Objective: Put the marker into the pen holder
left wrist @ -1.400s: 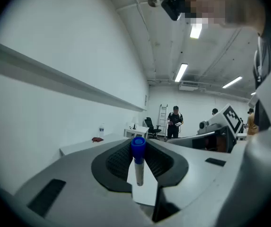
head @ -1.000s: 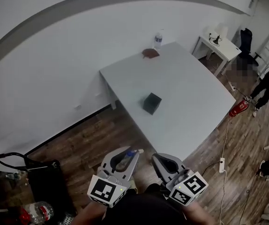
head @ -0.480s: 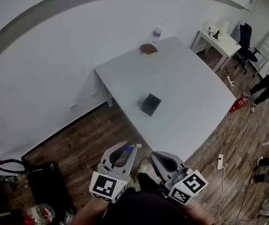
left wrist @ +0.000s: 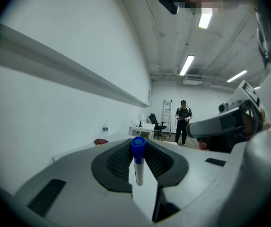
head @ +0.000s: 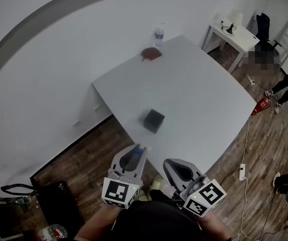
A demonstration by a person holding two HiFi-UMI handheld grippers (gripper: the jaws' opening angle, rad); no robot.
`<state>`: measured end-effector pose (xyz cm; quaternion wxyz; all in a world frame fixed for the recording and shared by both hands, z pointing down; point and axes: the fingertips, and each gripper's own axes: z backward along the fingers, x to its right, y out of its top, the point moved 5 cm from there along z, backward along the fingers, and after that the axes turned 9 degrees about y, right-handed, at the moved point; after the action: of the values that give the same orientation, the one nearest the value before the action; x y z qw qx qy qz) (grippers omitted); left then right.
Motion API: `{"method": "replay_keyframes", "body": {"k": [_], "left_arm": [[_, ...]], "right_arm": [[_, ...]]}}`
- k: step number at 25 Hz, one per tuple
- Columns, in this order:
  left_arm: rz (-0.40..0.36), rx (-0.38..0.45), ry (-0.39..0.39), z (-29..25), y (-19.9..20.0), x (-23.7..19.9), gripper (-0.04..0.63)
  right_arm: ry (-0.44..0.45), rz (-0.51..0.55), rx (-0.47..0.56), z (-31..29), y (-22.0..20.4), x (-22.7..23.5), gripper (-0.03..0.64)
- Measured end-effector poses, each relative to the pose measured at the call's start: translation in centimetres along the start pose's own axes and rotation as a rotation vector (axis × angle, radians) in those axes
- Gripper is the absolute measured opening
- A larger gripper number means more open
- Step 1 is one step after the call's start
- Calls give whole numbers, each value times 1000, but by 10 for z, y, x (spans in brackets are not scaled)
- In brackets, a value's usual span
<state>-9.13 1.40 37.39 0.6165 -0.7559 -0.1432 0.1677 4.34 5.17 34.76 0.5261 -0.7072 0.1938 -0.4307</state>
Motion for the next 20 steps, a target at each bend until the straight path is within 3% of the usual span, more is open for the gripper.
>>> {"method": "replay_keyframes", "body": {"k": [10,20], "left_arm": [[-91,-15,18,-81,-3,9,75],[-157,-48,-16,-140,-41,-7,75]], "right_arm": [[-8,-58,0,6,12,57,15],[-67,-115,-64,-12,-3,88,15]]}}
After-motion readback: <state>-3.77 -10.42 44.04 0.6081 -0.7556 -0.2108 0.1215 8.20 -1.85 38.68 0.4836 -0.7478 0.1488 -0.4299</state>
